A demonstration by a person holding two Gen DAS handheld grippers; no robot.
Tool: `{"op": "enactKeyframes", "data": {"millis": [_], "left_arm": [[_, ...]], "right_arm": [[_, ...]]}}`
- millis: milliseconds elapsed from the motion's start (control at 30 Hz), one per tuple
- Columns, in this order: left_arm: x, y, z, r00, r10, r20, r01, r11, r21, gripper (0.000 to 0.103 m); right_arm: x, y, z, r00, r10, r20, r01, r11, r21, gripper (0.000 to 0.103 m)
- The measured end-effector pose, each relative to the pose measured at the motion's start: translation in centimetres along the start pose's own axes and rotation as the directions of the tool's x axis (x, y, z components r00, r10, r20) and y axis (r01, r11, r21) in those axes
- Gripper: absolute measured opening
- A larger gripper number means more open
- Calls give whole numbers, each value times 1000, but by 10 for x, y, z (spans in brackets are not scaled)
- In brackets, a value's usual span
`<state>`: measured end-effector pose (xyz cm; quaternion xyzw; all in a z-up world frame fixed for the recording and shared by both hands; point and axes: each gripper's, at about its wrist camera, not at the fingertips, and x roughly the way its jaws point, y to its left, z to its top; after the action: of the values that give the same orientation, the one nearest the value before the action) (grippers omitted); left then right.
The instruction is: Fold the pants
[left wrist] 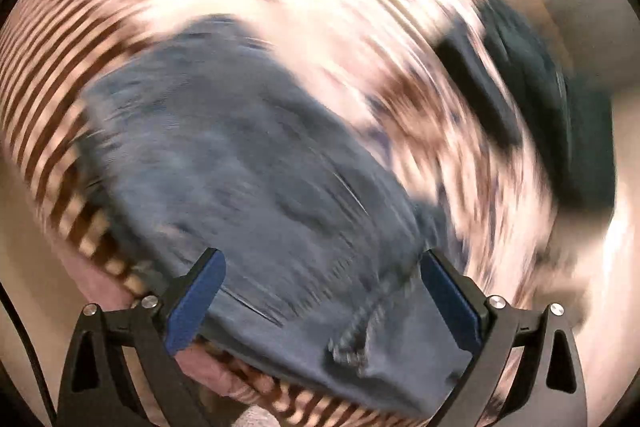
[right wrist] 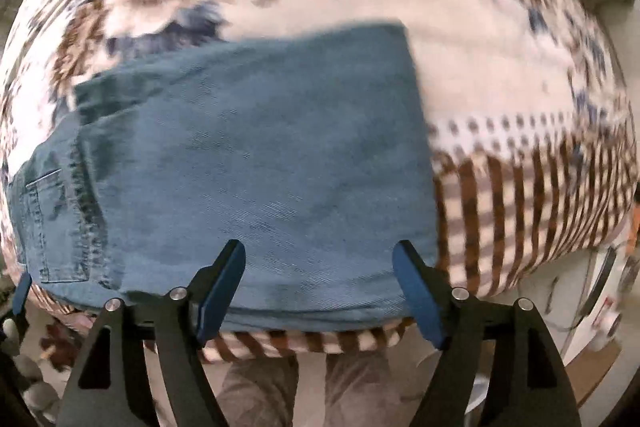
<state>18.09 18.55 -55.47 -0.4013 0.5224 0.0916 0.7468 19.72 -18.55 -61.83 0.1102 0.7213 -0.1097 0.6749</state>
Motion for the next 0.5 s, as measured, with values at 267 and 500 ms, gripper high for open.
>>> {"op": "enactKeyframes", "data": {"millis": [267,500], "left_arm": [[13,122,21,995,-38,88,75,882,-466,99],[26,132,41,997,21,75,14,901,-435,60]], "right_arm": [[18,98,5,992,102,-80,-108,991,-81,78],[32,128,7,994,61,-91,-72,990,-120,78]]}}
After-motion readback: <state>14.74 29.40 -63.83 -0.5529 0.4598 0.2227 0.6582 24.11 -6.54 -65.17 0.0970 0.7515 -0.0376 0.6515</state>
